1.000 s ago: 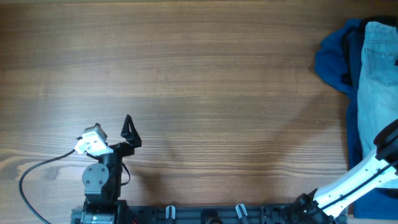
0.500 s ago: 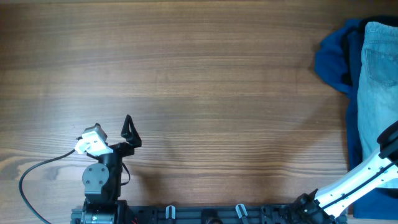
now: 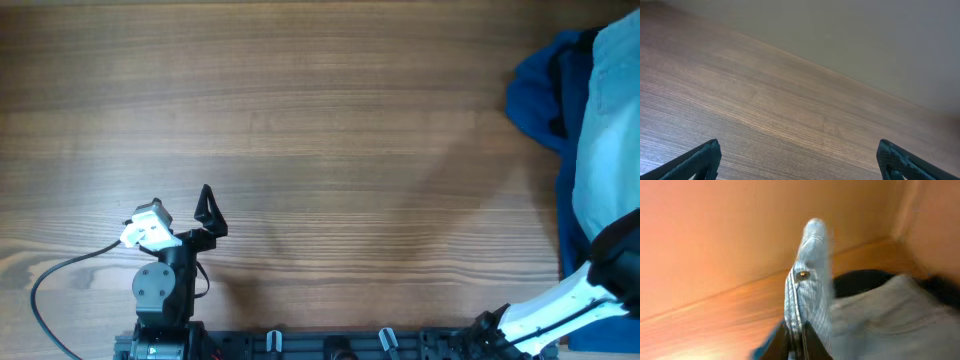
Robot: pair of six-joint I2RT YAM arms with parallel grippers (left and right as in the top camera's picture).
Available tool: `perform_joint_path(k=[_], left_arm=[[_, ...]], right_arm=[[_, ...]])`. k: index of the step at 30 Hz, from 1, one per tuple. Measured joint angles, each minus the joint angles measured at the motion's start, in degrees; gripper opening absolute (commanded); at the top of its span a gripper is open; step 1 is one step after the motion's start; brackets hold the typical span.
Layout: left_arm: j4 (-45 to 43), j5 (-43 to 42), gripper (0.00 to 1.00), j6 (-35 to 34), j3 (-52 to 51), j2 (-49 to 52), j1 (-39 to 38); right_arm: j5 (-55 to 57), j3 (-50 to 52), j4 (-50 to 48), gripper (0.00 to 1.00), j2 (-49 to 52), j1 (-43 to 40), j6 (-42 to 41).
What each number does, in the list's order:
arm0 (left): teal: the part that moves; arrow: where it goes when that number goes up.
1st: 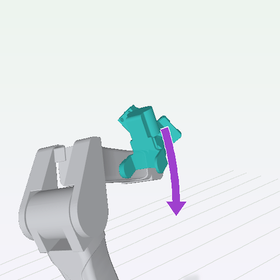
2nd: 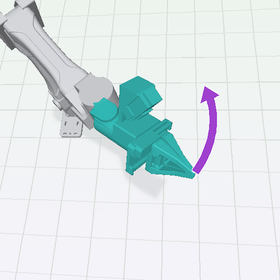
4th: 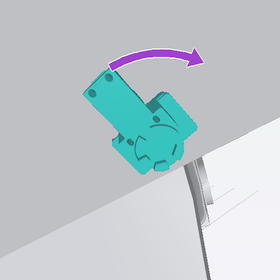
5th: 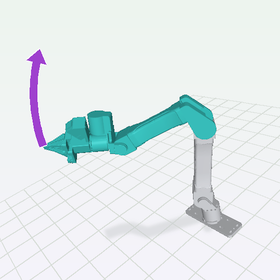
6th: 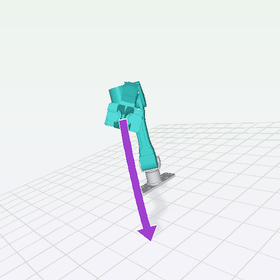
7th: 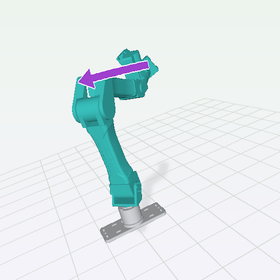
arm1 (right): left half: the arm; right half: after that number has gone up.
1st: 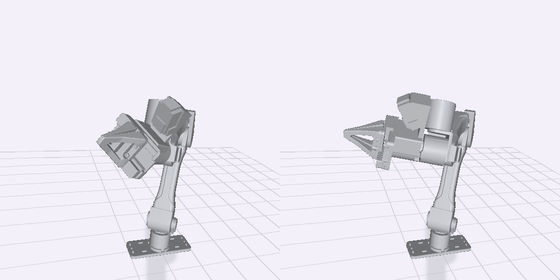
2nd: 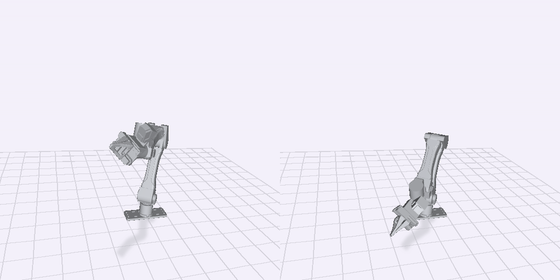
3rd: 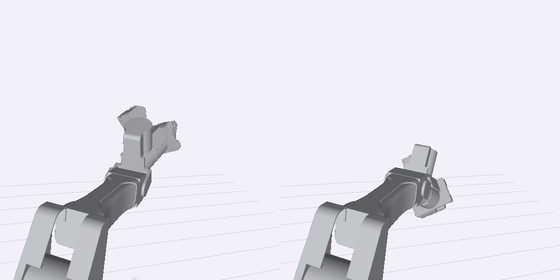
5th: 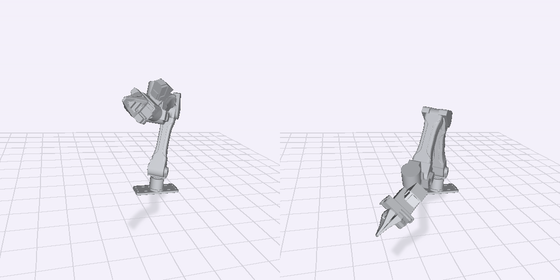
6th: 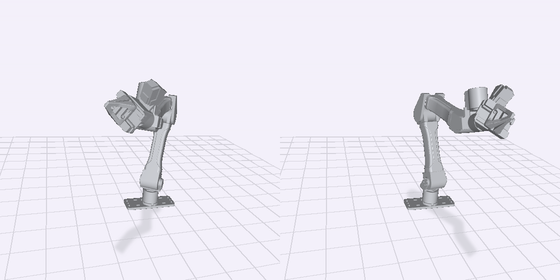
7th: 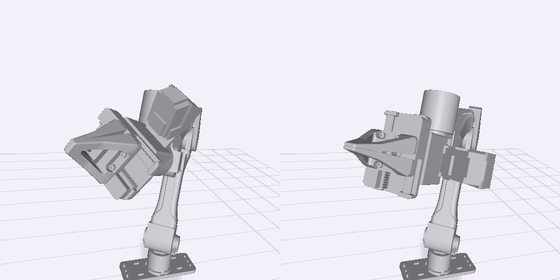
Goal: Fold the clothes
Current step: 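Reach the right gripper to the clothes pile and grasp the denim shorts, then pull the denim shorts left onto the open table with the right gripper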
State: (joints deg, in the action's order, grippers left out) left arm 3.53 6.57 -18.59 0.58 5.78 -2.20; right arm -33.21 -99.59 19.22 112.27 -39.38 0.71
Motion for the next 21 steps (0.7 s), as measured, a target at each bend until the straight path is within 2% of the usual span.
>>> perform_joint_path(k=[4,7,11,15,17,18,19,21], left_arm=[[0.0,0.0,1.0,0.0,0.0,0.0,0.0],[0.0,0.0,1.0,0.0,0.0,0.0,0.0],[0.0,0.0,1.0,0.0,0.0,0.0,0.0],[0.0,0.0,1.0,0.0,0.0,0.0,0.0],[0.0,0.0,1.0,0.0,0.0,0.0,0.0],[0.0,0.0,1.0,0.0,0.0,0.0,0.0],[0.0,0.0,1.0,0.0,0.0,0.0,0.0],[0.0,0.0,1.0,0.0,0.0,0.0,0.0]], right_arm=[[-0.8,0.0,9.8,0.04,-1.8,10.6,-4.5],[0.3,0.5,11.6,0.04,-1.8,23.6,-8.1],[5.0,1.0,4.3,0.04,-0.6,48.3,-13.3],[8.1,1.0,-8.9,0.05,7.8,73.3,-16.5],[10.2,1.0,-10.6,0.06,10.3,79.2,-16.9],[12.1,1.0,-10.5,0.13,11.2,82.1,-16.9],[14.3,1.0,-10.0,0.26,11.7,85.0,-16.4],[16.9,1.0,-10.3,0.34,11.7,87.4,-14.3]])
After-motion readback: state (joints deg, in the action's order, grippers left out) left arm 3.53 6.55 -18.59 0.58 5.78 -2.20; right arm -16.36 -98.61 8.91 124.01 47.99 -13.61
